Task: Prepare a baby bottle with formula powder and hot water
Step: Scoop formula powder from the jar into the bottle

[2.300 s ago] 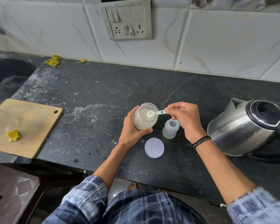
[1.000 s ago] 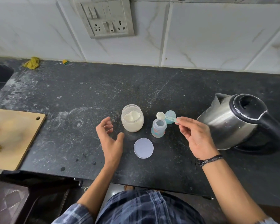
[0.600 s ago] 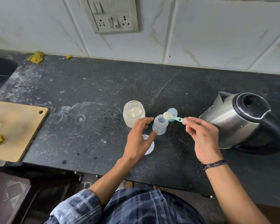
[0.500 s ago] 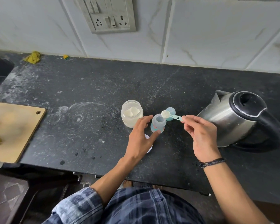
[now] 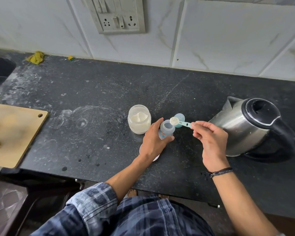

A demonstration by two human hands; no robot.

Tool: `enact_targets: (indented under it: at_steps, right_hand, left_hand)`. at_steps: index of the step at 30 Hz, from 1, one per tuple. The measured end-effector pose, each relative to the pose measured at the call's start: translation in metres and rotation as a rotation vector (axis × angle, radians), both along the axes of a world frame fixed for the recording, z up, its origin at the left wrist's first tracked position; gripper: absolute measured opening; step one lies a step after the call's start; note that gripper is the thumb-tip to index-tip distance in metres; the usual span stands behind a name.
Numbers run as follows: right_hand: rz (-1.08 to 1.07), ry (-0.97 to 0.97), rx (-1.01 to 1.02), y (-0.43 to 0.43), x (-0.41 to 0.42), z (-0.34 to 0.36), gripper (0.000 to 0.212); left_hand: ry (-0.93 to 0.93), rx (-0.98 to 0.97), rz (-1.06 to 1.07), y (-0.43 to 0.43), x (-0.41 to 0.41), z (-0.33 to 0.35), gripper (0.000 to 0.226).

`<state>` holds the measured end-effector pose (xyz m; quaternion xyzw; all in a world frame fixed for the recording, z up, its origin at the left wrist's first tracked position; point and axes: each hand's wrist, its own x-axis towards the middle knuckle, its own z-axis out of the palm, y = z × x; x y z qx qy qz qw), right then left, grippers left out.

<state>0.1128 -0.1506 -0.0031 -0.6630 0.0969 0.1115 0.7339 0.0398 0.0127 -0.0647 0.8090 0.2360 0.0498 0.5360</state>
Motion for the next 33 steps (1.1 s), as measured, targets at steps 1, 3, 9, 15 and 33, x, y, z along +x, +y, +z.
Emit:
enact_targets:
  at_steps: [1,3,9,15,33]
  right_hand:
    - [0.0,-0.001,-0.004,0.0,0.0,-0.001,0.013]
    - [0.001,-0.003,-0.01,0.001,0.0,-0.001,0.013]
    - [0.011,-0.053,-0.043,0.004,0.001,-0.002,0.014]
    - [0.023,-0.132,-0.082,0.005,0.004,-0.003,0.012]
    - [0.128,-0.66,-0.452,0.008,-0.005,0.001,0.007]
  left_hand:
    - [-0.01,-0.003,0.004,0.0,0.001,-0.001,0.082]
    - [-0.037,-0.016,0.009,0.001,0.002,-0.001,0.073]
    - [-0.096,-0.056,0.015,0.002,0.001,0.002,0.063]
    - [-0.102,-0.045,0.006,0.003,0.001,0.008,0.063]
    - [-0.088,-0.031,0.0,0.006,0.002,0.009,0.064]
